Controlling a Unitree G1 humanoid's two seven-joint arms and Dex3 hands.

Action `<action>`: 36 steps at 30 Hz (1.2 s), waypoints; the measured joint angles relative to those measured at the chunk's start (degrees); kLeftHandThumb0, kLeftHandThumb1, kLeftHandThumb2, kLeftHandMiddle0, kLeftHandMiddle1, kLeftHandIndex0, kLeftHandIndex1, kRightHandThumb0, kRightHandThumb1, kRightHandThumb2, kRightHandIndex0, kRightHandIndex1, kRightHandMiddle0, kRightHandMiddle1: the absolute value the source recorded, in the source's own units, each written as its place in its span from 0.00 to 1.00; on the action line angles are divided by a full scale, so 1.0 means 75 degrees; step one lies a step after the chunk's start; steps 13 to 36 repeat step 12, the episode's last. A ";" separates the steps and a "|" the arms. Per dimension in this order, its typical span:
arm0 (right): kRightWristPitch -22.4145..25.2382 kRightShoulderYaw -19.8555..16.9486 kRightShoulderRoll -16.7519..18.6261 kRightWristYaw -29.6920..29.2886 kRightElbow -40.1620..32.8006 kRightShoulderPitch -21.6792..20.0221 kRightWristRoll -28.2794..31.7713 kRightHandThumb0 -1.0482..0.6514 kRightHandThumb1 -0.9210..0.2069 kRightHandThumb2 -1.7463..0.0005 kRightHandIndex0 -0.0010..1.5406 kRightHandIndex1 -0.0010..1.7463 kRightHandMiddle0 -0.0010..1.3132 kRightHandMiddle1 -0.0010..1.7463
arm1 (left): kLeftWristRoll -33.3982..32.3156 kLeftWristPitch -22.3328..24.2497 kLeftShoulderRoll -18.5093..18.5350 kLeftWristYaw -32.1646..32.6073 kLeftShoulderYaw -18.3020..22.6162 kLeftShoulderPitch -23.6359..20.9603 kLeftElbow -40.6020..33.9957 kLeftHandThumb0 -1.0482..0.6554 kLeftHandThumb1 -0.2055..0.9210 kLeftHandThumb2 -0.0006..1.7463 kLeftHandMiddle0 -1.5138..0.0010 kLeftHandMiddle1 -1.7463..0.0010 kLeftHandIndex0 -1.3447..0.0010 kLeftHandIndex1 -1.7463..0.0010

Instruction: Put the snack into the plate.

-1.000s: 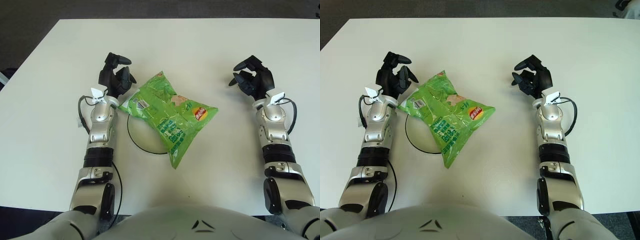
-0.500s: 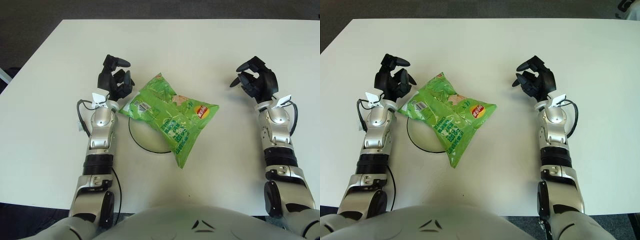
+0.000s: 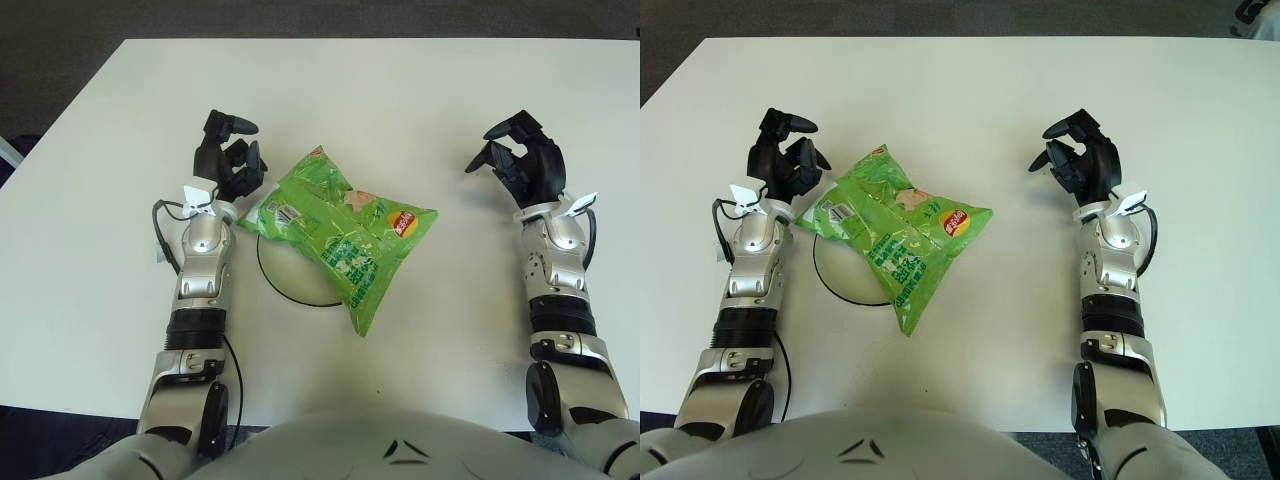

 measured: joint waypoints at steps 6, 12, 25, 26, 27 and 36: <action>0.0147 -0.0040 0.0056 -0.0049 -0.0056 -0.0002 0.0116 0.41 0.00 0.81 0.56 0.79 0.30 0.88 | -0.0013 0.0000 0.0017 0.0009 0.0004 -0.0006 0.0037 0.39 0.82 0.45 0.44 0.00 0.76 0.00; 0.0342 -0.0042 0.0092 -0.0107 -0.0145 0.0012 0.0195 0.41 0.00 0.81 0.55 0.80 0.30 0.88 | -0.0021 0.0000 0.0031 0.0009 0.0010 -0.0006 0.0051 0.39 0.82 0.45 0.44 0.00 0.75 0.00; 0.0342 -0.0042 0.0092 -0.0107 -0.0145 0.0012 0.0195 0.41 0.00 0.81 0.55 0.80 0.30 0.88 | -0.0021 0.0000 0.0031 0.0009 0.0010 -0.0006 0.0051 0.39 0.82 0.45 0.44 0.00 0.75 0.00; 0.0342 -0.0042 0.0092 -0.0107 -0.0145 0.0012 0.0195 0.41 0.00 0.81 0.55 0.80 0.30 0.88 | -0.0021 0.0000 0.0031 0.0009 0.0010 -0.0006 0.0051 0.39 0.82 0.45 0.44 0.00 0.75 0.00; 0.0342 -0.0042 0.0092 -0.0107 -0.0145 0.0012 0.0195 0.41 0.00 0.81 0.55 0.80 0.30 0.88 | -0.0021 0.0000 0.0031 0.0009 0.0010 -0.0006 0.0051 0.39 0.82 0.45 0.44 0.00 0.75 0.00; 0.0342 -0.0042 0.0092 -0.0107 -0.0145 0.0012 0.0195 0.41 0.00 0.81 0.55 0.80 0.30 0.88 | -0.0021 0.0000 0.0031 0.0009 0.0010 -0.0006 0.0051 0.39 0.82 0.45 0.44 0.00 0.75 0.00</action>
